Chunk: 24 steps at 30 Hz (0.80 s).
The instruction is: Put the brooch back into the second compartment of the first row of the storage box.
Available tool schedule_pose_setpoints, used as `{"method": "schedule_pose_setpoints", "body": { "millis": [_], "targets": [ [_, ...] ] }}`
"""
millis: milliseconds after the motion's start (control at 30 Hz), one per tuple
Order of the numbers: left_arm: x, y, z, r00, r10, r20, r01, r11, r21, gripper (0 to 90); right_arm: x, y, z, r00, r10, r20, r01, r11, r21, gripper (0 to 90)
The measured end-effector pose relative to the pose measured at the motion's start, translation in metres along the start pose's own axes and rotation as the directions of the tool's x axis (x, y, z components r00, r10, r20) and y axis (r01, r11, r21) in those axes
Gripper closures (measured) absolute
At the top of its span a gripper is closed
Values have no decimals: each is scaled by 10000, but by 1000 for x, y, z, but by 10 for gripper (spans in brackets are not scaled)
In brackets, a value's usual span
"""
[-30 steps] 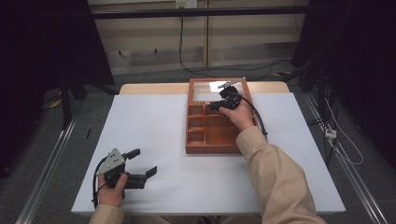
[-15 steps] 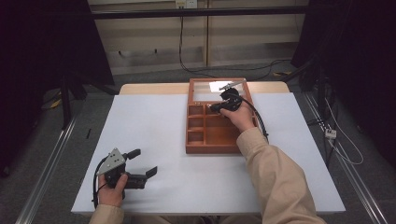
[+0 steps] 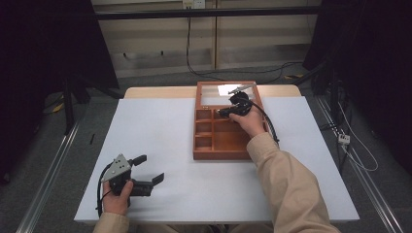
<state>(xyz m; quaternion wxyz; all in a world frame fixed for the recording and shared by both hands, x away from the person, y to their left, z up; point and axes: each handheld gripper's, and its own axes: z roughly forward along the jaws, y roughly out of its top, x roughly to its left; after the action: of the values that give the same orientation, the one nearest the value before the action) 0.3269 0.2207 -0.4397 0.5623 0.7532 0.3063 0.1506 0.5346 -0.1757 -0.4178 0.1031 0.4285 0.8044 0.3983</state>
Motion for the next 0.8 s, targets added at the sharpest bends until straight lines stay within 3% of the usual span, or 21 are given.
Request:
{"method": "schedule_pose_setpoints", "body": {
  "millis": [133,433,633,800],
  "targets": [
    [0,0,0,10000,16,4,-16,10000,-14,38,0,0,0,10000,43,15,-42,10000,-78,779],
    [1,0,-1,10000,57,-25,-57,10000,33,38,-1,2,-8,9988,462,-146,-467,9983,-342,574],
    [1,-2,-5,9999,-41,-92,41,10000,44,37,0,-1,-17,9971,739,-176,-751,9938,-815,407],
    [1,-1,-5,9999,-51,-102,52,10000,24,37,6,-6,-27,9971,659,-383,-696,9920,-1051,354]
  ]
}}
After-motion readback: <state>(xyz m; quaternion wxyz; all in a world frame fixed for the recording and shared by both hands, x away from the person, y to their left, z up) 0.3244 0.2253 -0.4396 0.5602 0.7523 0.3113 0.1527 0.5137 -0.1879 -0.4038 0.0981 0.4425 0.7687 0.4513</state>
